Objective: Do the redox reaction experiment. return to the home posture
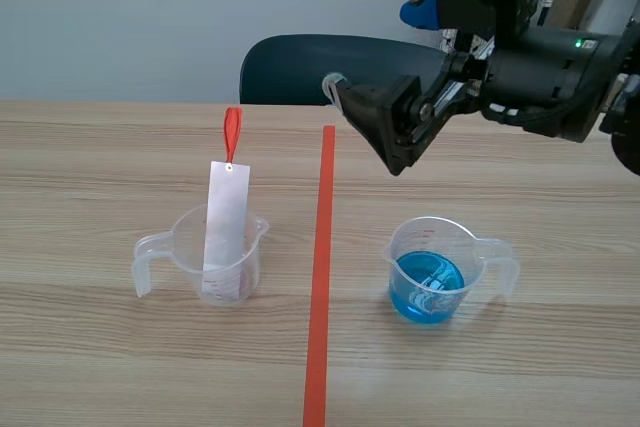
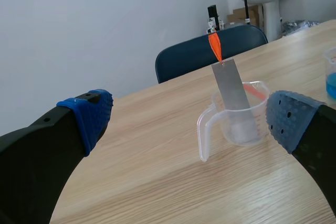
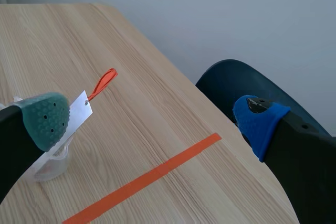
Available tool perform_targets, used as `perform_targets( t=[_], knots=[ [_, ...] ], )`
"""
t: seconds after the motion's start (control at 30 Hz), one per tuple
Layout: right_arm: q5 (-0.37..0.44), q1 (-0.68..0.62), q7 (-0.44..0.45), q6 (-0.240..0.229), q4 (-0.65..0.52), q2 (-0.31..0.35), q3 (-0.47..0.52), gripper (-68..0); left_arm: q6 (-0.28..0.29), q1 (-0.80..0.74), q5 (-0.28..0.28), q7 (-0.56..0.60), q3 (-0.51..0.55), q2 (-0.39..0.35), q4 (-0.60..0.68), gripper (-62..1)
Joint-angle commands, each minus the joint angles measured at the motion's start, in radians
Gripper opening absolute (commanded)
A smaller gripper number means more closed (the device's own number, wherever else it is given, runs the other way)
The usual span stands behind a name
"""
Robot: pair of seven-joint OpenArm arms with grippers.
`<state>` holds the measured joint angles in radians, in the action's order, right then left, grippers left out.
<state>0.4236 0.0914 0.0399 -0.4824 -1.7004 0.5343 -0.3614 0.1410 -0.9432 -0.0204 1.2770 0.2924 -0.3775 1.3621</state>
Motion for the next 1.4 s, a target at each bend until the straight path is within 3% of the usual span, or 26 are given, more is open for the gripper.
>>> perform_targets(
  t=[0.0, 0.27, 0.43, 0.7, 0.97, 1.2, 1.37],
  knots=[
    [0.006, -0.03, 0.01, 0.008, -0.034, 0.009, 0.043, 0.4, 0.012, -0.016, -0.006, -0.019, 0.011, -0.006, 0.052, 0.6],
    [-0.006, -0.255, 0.011, 0.024, -0.182, 0.008, 0.268, 0.4, 0.023, -0.026, 0.002, -0.226, 0.024, -0.049, 0.294, 0.7],
    [-0.053, -0.373, 0.011, 0.027, -0.244, -0.018, 0.392, 0.4, 0.03, -0.026, 0.0, -0.34, 0.024, -0.14, 0.398, 0.6],
    [-0.074, -0.513, 0.016, 0.026, -0.286, -0.103, 0.557, 0.4, 0.031, -0.026, -0.06, -0.436, 0.022, -0.276, 0.46, 0.6],
    [-0.207, -0.591, 0.065, 0.027, -0.302, -0.188, 0.634, 0.4, 0.058, -0.026, -0.096, -0.467, 0.021, -0.37, 0.466, 0.6],
    [-0.238, -0.643, 0.102, 0.072, -0.327, -0.219, 0.657, 0.4, 0.057, -0.017, -0.096, -0.481, -0.011, -0.394, 0.466, 0.6],
    [-0.262, -0.704, 0.155, 0.094, -0.338, -0.217, 0.657, 0.4, 0.061, 0.017, -0.096, -0.566, -0.028, -0.394, 0.466, 0.6]
  ],
)
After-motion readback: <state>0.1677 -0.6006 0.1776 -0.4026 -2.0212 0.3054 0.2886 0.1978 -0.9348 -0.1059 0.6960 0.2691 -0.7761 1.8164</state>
